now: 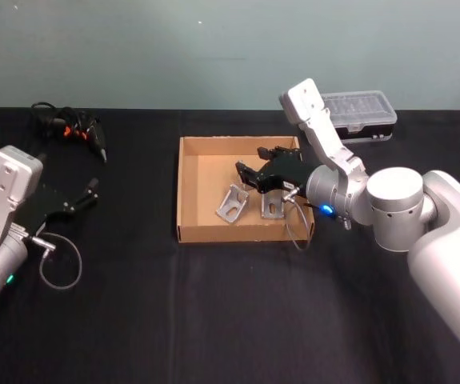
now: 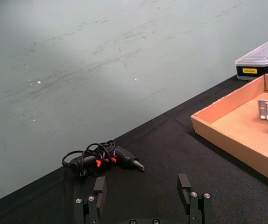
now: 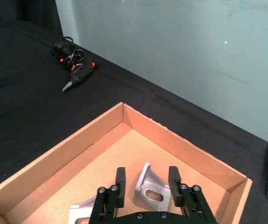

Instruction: Use one hand to pick up the angle iron from the table and place it into the box.

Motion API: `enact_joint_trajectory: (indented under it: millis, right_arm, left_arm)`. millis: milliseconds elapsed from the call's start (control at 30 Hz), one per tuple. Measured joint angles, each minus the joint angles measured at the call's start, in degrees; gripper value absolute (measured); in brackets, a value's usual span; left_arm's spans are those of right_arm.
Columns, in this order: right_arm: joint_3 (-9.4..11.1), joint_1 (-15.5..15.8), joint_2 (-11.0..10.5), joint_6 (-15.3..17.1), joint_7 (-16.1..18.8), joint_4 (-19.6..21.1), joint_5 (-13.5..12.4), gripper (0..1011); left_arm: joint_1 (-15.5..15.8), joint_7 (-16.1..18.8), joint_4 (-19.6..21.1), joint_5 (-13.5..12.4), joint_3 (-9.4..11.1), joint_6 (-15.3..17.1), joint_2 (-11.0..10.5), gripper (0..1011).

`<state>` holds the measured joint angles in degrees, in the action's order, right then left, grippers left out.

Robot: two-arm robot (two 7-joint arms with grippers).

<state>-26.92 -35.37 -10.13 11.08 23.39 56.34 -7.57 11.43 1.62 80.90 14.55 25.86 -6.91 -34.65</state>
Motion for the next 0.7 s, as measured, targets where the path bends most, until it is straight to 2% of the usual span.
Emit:
enact_joint_trajectory:
  millis: [33, 67, 133, 167, 200, 267, 300, 367, 400, 500, 700]
  right_arm:
    - [0.1, 0.4, -0.2, -0.1, -0.2, 0.6, 0.1, 599]
    - [0.4, 1.2, -0.5, -0.3, -0.6, 2.0, 0.1, 599]
    - [0.7, 2.1, -0.8, -0.4, -0.9, 3.4, 0.2, 683]
    - [1.1, 3.3, -1.2, -0.7, -1.4, 5.1, 0.2, 683]
    - [1.4, 3.9, -1.4, -0.9, -1.8, 6.0, 0.2, 738]
    - [1.9, 5.3, -1.8, -1.4, -2.4, 7.9, 0.1, 783]
    - [2.5, 6.7, -2.3, -2.0, -3.0, 9.8, 0.1, 837]
    - [3.3, 8.9, -3.1, -3.2, -3.8, 12.6, 0.1, 869]
    - [3.3, 8.9, -3.1, -3.2, -3.8, 12.6, 0.1, 908]
    - [4.8, 12.4, -4.4, -5.5, -4.8, 16.3, 0.0, 984]
    - [7.4, 16.7, -6.0, -8.6, -6.0, 19.6, -0.4, 1002]
  left_arm:
    - [0.0, 0.0, 0.0, 0.0, 0.0, 0.0, 0.0, 1000]
    - [0.0, 0.0, 0.0, 0.0, 0.0, 0.0, 0.0, 1000]
    - [0.0, 0.0, 0.0, 0.0, 0.0, 0.0, 0.0, 1000]
    - [0.0, 0.0, 0.0, 0.0, 0.0, 0.0, 0.0, 1000]
    - [0.0, 0.0, 0.0, 0.0, 0.0, 0.0, 0.0, 1000]
    - [0.0, 0.0, 0.0, 0.0, 0.0, 0.0, 0.0, 1000]
    - [0.0, 0.0, 0.0, 0.0, 0.0, 0.0, 0.0, 1000]
    - [0.0, 0.0, 0.0, 0.0, 0.0, 0.0, 0.0, 1000]
    - [0.0, 0.0, 0.0, 0.0, 0.0, 0.0, 0.0, 1000]
    - [0.0, 0.0, 0.0, 0.0, 0.0, 0.0, 0.0, 1000]
    - [0.0, 0.0, 0.0, 0.0, 0.0, 0.0, 0.0, 1000]
